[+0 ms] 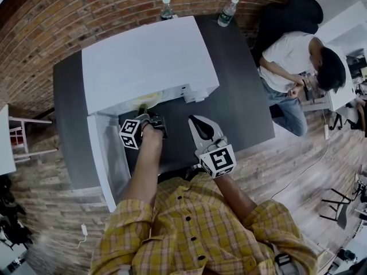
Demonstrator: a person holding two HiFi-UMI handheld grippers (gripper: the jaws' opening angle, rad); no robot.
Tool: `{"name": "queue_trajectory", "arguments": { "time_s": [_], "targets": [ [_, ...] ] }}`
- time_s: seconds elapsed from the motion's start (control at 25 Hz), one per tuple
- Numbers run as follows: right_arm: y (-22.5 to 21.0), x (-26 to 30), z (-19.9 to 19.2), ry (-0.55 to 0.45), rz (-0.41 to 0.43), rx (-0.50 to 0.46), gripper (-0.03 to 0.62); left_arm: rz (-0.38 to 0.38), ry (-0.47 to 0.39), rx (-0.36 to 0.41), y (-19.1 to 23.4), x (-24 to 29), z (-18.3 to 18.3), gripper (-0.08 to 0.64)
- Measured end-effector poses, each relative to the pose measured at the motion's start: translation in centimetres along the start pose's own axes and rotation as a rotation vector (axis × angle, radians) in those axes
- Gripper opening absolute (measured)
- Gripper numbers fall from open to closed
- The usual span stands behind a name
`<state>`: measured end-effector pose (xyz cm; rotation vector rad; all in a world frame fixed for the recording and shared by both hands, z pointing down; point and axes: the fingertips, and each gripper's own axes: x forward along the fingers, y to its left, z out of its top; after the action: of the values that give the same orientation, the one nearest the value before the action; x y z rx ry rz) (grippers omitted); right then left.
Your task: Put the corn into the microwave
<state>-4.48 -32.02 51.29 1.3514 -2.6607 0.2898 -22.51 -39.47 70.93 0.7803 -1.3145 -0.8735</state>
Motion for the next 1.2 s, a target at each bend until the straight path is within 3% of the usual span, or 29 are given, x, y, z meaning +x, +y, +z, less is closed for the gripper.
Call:
{"name": "queue_trajectory", "arguments": {
  "time_s": [0.32,0.4,0.52,0.84,1.04,1.16,1.2],
  "targets": [
    [-0.4,-0.2,0.3,-0.004,0.008,-0.008,0.005,-0.02,-0.002,-0.035,-0.3,0.3,-0.2,0.031],
    [-0.4,-0.4,0.4,-0.007,0.012,-0.007,0.005,-0.023,0.002,-0.043,-0.3,0.0,-0.4,0.107],
    [-0.4,-0.4,0.5,-0.009,0.021,-0.003,0.005,-0.028,0.003,-0.047,-0.4,-0.5,-0.6,0.141],
    [-0.3,-1.0,0.6,-0.014,0.04,0.01,0.005,-0.097,0.017,-0.077,-1.4,-4.0,-1.1,0.155],
    [-0.1,-1.7,1.0,-0.028,0.039,0.027,0.005,-0.154,0.05,-0.053,-2.8,-6.5,-2.0,0.103],
    [0.2,-2.4,1.3,-0.038,0.043,0.011,0.005,-0.19,0.085,-0.031,-3.5,-8.3,-2.9,0.003],
    [0.4,-2.6,1.4,-0.039,0.045,0.005,0.005,-0.204,0.093,-0.016,-3.7,-8.9,-3.0,-0.002]
  ]
}}
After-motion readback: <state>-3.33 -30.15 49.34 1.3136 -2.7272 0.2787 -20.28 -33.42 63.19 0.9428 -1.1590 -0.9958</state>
